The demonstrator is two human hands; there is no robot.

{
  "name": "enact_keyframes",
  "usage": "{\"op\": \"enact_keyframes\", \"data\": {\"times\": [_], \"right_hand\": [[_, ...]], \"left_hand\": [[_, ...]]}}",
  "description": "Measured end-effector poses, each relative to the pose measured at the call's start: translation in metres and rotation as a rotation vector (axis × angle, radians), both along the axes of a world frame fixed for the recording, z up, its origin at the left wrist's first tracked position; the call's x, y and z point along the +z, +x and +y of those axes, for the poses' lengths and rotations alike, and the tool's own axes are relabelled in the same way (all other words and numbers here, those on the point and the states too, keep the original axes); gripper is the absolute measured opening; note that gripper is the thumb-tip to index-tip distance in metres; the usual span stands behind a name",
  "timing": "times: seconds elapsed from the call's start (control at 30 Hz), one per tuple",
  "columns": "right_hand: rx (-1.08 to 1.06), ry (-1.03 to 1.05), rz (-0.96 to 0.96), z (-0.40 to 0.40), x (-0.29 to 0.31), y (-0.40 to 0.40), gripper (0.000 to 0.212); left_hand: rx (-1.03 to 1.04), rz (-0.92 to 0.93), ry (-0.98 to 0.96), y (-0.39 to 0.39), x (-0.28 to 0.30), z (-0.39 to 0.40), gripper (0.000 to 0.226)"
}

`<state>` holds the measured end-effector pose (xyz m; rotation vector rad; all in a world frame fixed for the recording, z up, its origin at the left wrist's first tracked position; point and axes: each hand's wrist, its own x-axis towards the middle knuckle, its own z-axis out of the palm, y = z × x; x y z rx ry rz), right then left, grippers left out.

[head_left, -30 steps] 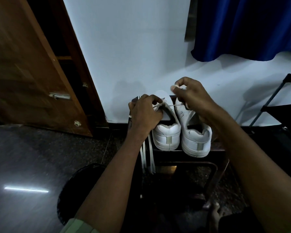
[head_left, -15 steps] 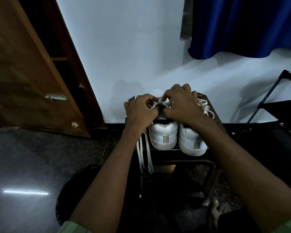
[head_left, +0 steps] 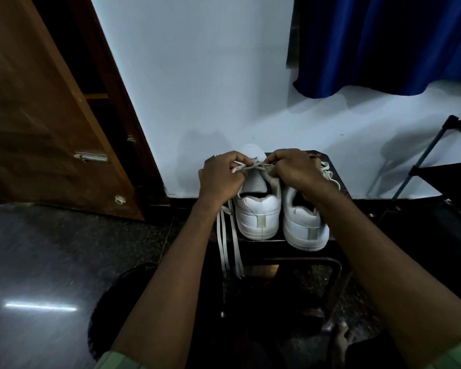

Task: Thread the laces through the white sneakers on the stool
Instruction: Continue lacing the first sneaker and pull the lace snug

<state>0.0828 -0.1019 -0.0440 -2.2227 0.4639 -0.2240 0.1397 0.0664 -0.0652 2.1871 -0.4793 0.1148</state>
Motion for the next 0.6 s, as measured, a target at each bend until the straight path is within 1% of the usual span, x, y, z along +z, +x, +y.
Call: {"op": "enact_keyframes", "data": {"times": [0.1,0.17,0.23,0.3,0.33,0.43,0.47,0.53,0.6], "right_hand": [[0.015,-0.004,-0.036,-0.001,-0.002,0.000,0.022],[0.030,-0.018,-0.048,-0.001,-0.003,-0.001,0.020],[0.027,-0.042,-0.049,0.000,-0.004,0.000,0.022],[0.032,-0.065,-0.079,0.001,-0.006,0.000,0.026],[0.044,-0.084,-0.104,0.001,-0.008,0.001,0.028],[0.067,-0.168,-0.151,0.006,-0.007,0.000,0.028],[0.068,-0.218,-0.148,0.005,-0.009,0.002,0.027],[0.093,-0.322,-0.152,0.002,-0.014,0.005,0.032],[0.148,-0.391,-0.150,0.000,-0.016,0.006,0.031]], "left_hand": [[0.037,-0.219,0.108,-0.002,-0.003,-0.004,0.021],[0.063,-0.332,0.168,-0.004,-0.002,-0.005,0.018],[0.080,-0.392,0.225,-0.003,0.000,-0.007,0.016],[0.063,-0.384,0.239,0.000,-0.001,-0.009,0.015],[0.021,-0.355,0.221,0.002,-0.002,-0.010,0.015],[-0.194,-0.232,0.088,0.009,-0.008,-0.009,0.025],[-0.226,-0.195,0.037,0.011,-0.009,-0.008,0.028],[-0.224,-0.161,-0.033,0.012,-0.011,-0.005,0.035],[-0.199,-0.154,-0.041,0.009,-0.011,-0.005,0.040]]}}
